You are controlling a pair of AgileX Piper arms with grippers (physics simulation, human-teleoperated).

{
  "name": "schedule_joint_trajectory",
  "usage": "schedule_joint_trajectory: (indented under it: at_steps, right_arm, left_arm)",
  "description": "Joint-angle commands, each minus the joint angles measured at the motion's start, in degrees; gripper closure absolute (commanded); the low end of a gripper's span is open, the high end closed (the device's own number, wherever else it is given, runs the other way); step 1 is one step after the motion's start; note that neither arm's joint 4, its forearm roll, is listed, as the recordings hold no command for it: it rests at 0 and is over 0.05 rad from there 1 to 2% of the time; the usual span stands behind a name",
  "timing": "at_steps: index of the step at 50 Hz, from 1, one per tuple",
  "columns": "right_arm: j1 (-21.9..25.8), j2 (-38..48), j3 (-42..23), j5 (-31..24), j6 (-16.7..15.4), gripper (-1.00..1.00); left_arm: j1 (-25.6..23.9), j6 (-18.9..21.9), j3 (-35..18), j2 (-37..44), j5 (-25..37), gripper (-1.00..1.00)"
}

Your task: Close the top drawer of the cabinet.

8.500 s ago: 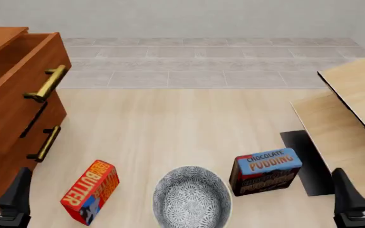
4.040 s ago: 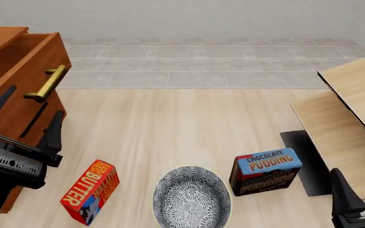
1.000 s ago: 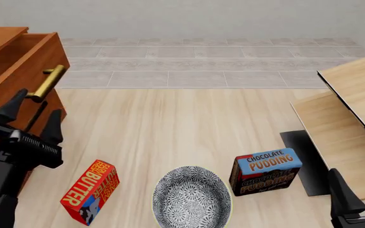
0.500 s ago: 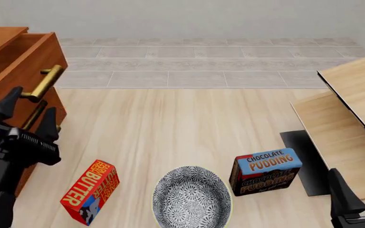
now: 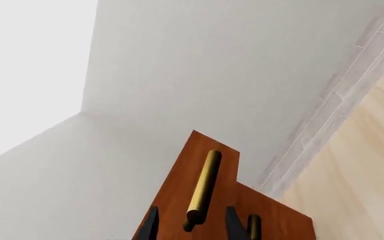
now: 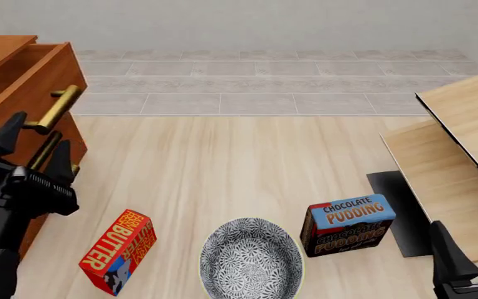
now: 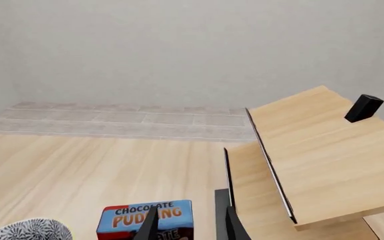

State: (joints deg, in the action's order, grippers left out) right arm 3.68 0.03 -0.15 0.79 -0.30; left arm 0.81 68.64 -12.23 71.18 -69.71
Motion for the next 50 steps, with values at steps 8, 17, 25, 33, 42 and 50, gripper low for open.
schedule_joint_trajectory:
  at_steps: [8, 17, 25, 33, 42, 50]
  right_arm:
    - [0.0, 0.0, 0.0, 0.0, 0.3, -1.0]
    - [-0.1, 0.0, 0.0, 0.0, 0.3, -1.0]
    - [-0.1, 0.0, 0.0, 0.0, 0.1, -1.0]
    - [0.0, 0.0, 0.0, 0.0, 0.0, -1.0]
    - [0.0, 0.0, -0.1, 0.1, 0.0, -1.0]
    - [0.0, 0.0, 0.0, 0.2, 0.0, -1.0]
  left_arm:
    - [2.0, 2.5, 0.2, 1.9, -0.2, -1.0]
    - [2.7, 3.1, 0.4, 2.0, -0.2, -1.0]
    - [3.3, 3.5, 0.6, 1.9, -0.2, -1.0]
    - [3.9, 3.7, 0.7, 1.7, -0.2, -1.0]
    - [4.8, 4.1, 0.7, 1.7, -0.2, -1.0]
    - [5.4, 4.4, 0.6, 1.9, -0.2, -1.0]
